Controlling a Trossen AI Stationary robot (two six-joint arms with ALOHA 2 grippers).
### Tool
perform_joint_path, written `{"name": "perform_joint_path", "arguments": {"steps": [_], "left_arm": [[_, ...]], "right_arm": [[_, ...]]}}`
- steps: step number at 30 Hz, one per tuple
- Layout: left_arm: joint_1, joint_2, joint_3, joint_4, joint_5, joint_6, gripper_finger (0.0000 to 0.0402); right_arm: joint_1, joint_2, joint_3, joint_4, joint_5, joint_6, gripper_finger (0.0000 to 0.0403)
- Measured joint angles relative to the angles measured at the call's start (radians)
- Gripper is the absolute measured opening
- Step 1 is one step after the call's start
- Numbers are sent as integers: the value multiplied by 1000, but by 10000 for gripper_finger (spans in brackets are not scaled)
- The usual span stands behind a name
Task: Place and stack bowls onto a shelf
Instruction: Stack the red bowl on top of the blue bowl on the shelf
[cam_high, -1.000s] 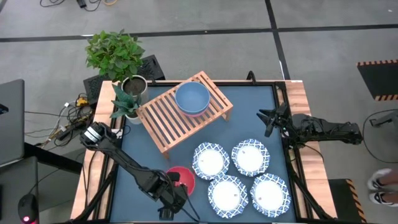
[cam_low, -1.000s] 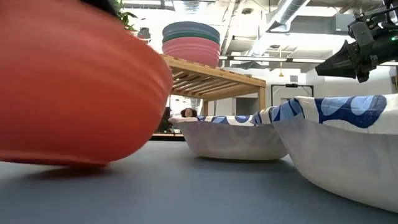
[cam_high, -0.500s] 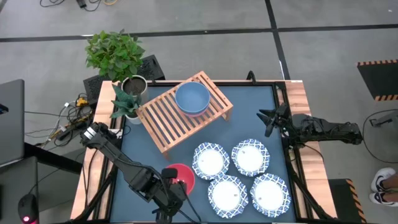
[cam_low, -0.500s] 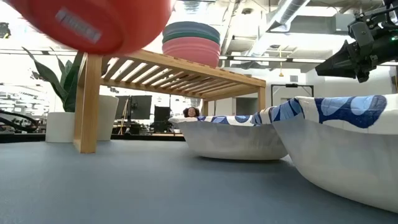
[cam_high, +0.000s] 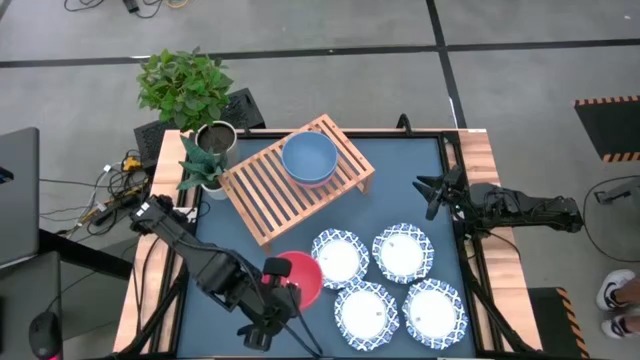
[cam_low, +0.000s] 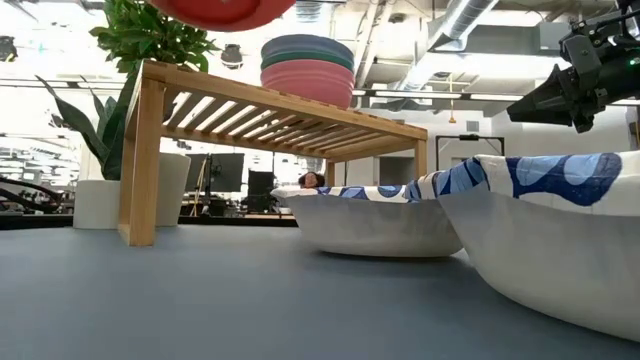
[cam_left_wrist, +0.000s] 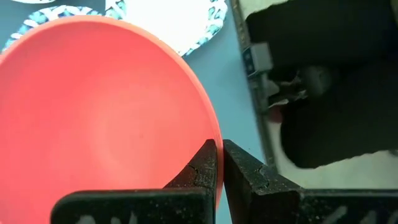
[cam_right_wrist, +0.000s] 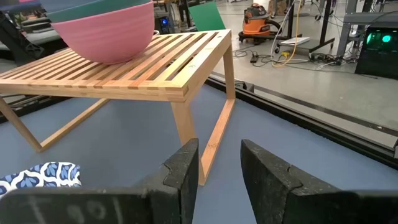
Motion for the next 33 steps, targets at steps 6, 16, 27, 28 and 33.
{"name": "perform_joint_path", "arguments": {"steps": [6,16,27,28,33], "left_arm": [[32,0,0,64,-48,187,0],[92,0,47,157,-175,486,0],[167,-4,298,72,-520,818,0],[182,-27,281,74,-570,836,0],[289,-100,263,-74,-649,820,0]], "right_arm": [[0,0,0,0,0,0,144],[0,0,0,0,0,0,144],[0,0,0,0,3,0,144],[0,0,0,0,4,-1,144],[-2,0,0,-4,6,-1,144]]}}
